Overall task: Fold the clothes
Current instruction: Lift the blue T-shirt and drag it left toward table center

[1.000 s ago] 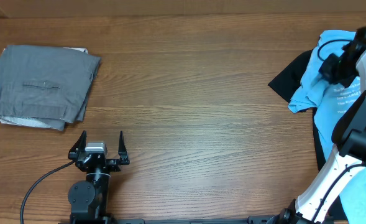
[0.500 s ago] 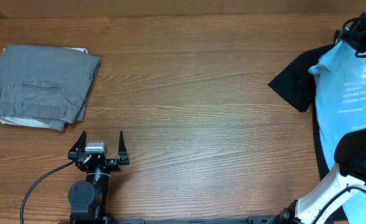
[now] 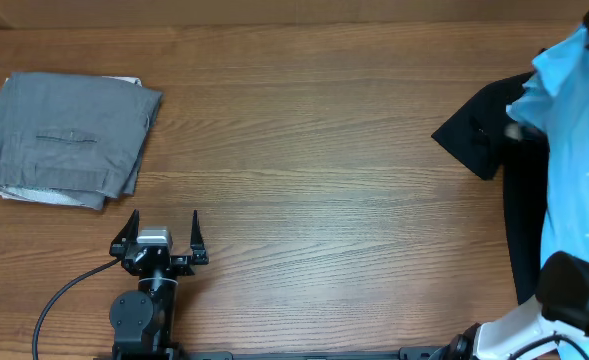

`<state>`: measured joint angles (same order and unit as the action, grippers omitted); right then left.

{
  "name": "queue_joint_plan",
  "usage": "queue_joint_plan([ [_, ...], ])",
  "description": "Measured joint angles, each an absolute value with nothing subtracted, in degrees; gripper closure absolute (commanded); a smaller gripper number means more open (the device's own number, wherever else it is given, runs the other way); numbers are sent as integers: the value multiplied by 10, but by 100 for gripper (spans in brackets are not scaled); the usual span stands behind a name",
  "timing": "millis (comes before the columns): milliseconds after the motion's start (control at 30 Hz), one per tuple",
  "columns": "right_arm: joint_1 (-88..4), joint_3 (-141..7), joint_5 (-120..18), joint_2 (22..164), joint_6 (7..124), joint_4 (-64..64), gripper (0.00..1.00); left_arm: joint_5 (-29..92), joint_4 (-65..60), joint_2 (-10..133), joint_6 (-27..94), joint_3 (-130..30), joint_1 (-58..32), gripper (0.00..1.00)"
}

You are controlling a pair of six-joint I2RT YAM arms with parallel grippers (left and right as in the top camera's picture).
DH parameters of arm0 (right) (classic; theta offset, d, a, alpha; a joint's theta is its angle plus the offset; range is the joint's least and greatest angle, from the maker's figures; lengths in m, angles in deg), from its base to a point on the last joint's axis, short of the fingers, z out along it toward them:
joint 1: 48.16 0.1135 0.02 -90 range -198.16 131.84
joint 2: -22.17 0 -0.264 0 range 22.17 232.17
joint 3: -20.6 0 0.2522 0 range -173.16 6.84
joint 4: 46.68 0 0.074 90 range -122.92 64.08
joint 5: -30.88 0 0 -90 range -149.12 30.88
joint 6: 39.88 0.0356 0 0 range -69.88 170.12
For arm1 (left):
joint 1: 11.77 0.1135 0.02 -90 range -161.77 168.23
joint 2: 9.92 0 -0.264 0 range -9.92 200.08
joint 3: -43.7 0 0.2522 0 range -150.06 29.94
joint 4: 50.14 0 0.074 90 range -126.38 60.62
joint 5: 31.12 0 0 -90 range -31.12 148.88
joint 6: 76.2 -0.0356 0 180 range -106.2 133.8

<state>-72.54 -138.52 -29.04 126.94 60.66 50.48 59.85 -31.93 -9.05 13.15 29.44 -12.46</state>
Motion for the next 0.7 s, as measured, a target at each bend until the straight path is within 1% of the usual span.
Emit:
queue_joint_plan([
  [167, -721, -1472, -241, 1229, 618, 522, 96, 599, -319, -91, 132, 294, -125, 0],
  [267, -690, -1491, -225, 1211, 626, 525, 96, 599, -319, -91, 132, 294, -125, 0],
  [433, -553, -1491, -219, 1216, 647, 526, 96, 599, -319, -91, 132, 294, -125, 0],
  [567, -435, -1490, -253, 1240, 672, 514, 96, 599, -319, -91, 132, 294, -125, 0],
  [700, -346, -1490, -296, 1270, 696, 494, 96, 599, -319, -91, 132, 294, -125, 0],
])
